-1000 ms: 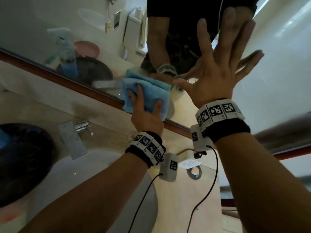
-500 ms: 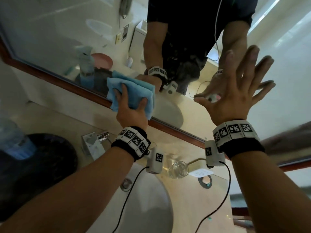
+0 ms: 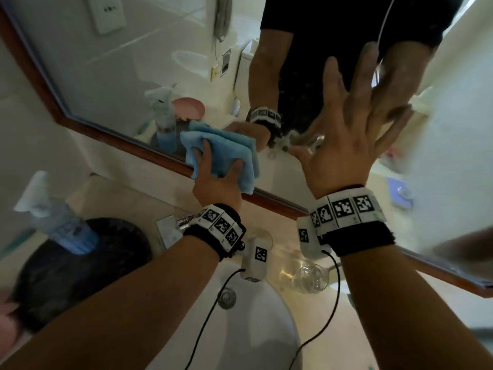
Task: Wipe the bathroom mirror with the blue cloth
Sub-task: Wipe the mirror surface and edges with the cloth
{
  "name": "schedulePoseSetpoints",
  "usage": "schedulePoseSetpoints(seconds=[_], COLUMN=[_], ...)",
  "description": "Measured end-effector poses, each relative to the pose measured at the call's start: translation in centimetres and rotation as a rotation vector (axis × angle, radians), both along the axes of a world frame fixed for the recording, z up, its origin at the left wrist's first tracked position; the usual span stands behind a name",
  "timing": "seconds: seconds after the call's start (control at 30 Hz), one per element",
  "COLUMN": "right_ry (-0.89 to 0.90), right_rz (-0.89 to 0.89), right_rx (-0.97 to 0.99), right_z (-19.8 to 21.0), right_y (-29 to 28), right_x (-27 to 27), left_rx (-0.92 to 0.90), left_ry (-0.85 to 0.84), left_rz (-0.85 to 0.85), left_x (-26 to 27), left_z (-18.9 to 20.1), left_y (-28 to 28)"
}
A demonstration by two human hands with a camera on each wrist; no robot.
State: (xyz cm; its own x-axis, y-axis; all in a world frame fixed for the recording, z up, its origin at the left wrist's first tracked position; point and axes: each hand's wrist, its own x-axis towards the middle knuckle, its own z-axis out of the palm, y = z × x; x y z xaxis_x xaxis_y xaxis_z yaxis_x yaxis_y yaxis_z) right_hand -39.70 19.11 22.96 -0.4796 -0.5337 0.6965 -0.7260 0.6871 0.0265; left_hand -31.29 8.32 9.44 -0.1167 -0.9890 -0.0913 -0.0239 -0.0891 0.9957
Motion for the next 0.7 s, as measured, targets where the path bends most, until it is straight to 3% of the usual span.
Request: schedulePoseSetpoints(seconds=[0.3,0.7], right_ry=[0.054,-0.017], right_rz=[0.039,0.021], right_rx=[-0.061,-0.108], right_z=[0.4,0.3], right_y=[-6.5,-7.5], right_x=[2.9,4.3], left_rx=[-0.015,0.005], left_ry=[-0.038,-0.051], left_rz=[0.002,-0.007], left_x=[2.2,5.6], left_z=[-0.4,-0.8], left_y=[-4.1,-10.5])
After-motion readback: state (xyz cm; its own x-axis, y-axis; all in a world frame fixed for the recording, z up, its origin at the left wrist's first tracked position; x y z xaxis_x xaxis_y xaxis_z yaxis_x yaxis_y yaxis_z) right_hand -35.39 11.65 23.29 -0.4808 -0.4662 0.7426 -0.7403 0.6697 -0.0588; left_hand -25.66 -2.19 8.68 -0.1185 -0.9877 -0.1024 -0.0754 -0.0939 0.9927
